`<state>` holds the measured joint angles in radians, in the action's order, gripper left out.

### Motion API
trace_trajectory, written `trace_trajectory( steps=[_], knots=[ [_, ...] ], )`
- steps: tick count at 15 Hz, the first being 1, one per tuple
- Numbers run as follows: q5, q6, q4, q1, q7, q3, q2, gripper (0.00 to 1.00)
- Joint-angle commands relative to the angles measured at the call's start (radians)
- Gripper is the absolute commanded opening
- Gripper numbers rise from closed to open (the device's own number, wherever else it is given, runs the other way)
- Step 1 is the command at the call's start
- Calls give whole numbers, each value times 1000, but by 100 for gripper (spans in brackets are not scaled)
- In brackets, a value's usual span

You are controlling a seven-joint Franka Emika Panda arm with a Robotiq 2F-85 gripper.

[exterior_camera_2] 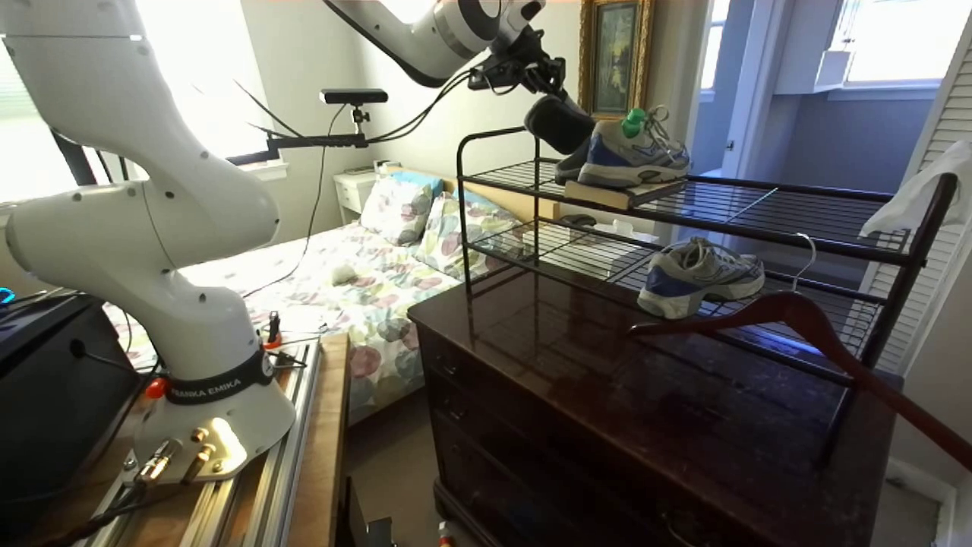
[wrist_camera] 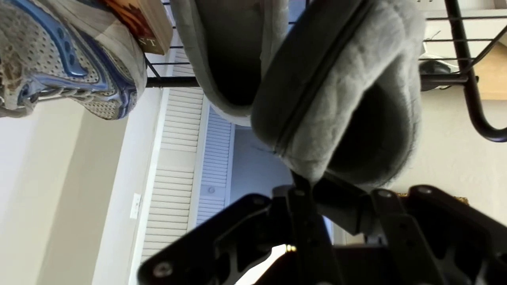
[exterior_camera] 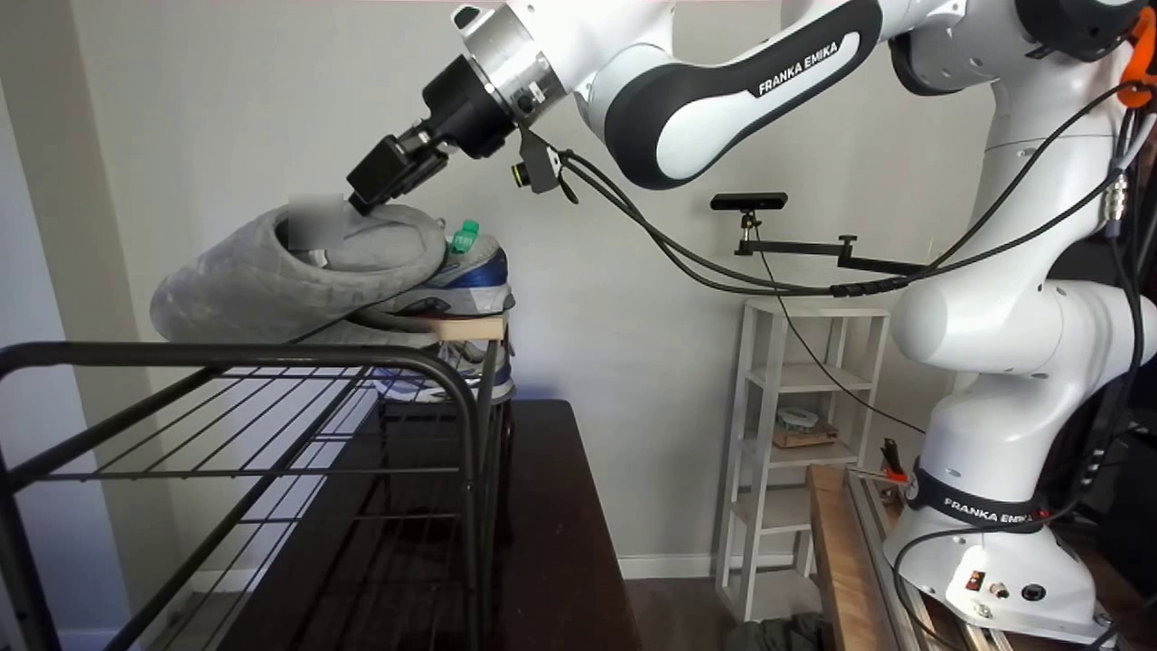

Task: Pick up the grey house shoe from the second shelf and place it on the left side of the topmost shelf.

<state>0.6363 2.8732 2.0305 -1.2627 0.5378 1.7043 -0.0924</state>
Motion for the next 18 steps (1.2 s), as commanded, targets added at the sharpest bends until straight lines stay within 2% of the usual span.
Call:
trace_trajectory(
  steps=[1,5,6,7,8,12,16,18],
  knots=[
    [-43,17,-29,26,59,-54,133,2],
    [-75,47,-5,6,111,-42,190,2],
    [-200,73,9,198,46,-238,243,2],
    [-130,60,7,20,116,-51,209,2],
    [-149,72,14,33,116,-59,220,2],
    [-234,96,19,-84,103,74,270,2],
    [-408,97,13,-268,39,282,329,2],
    [-529,88,8,-392,-43,430,335,2]
  ],
)
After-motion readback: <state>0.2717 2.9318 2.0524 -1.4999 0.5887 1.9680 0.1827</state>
